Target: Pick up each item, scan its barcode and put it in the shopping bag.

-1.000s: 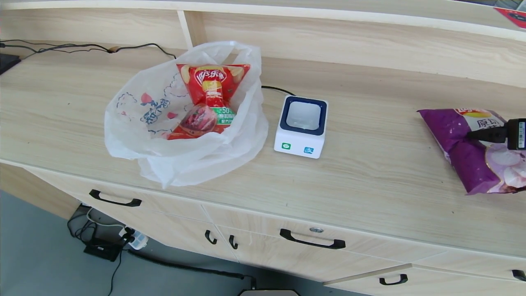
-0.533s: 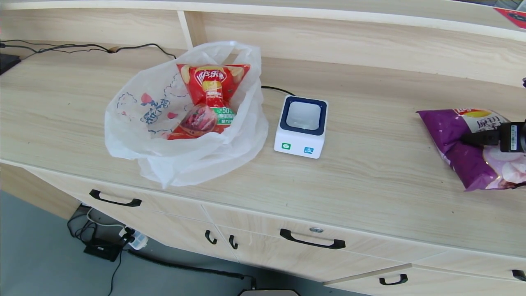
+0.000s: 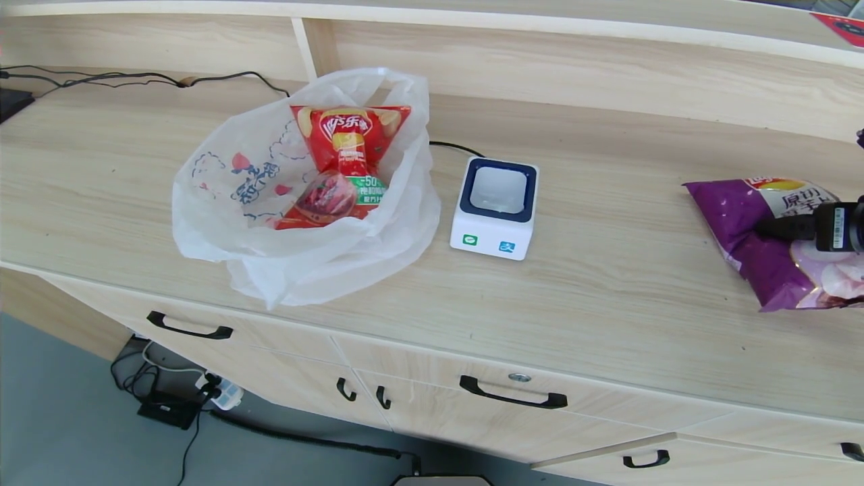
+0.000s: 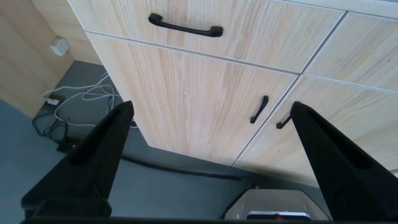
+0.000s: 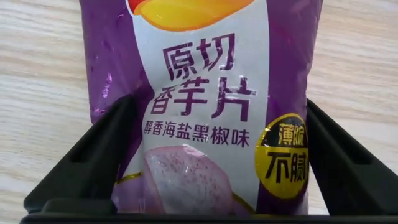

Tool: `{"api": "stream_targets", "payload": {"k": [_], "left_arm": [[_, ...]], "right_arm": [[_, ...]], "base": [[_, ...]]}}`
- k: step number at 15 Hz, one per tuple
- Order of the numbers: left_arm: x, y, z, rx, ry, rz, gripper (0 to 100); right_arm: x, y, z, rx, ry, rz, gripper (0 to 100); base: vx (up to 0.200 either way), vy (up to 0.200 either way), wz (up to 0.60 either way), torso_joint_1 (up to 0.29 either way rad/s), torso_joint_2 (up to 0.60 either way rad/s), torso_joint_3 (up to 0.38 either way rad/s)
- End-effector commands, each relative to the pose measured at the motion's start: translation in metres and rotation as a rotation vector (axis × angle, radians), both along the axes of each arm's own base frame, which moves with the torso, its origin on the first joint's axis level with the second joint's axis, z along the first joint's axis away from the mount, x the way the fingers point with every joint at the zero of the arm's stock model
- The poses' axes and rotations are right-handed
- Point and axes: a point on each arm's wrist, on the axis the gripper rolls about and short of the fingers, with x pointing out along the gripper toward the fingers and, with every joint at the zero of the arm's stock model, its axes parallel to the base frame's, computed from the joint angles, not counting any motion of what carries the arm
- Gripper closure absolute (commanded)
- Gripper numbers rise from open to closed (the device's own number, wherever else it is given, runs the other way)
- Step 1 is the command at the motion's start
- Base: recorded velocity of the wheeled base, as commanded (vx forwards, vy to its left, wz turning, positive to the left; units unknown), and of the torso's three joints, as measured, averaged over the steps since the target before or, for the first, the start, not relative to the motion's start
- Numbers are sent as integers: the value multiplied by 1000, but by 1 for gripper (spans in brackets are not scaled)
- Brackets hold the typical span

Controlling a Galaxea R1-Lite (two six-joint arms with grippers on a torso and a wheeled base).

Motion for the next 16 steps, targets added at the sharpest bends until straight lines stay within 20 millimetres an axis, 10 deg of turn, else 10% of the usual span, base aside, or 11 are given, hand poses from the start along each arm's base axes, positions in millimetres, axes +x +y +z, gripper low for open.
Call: {"api": "stream_targets", "payload": {"k": [1,16], "left_arm": [[0,0,0,0,1,1,0],[0,0,0,-2,1,1,0]], "right_arm": [[-2,1,-6,5,13,2,100],[-38,47,-3,230,-138,81,100]], "base": [[0,0,0,0,0,0],[0,0,0,0,0,0]]}}
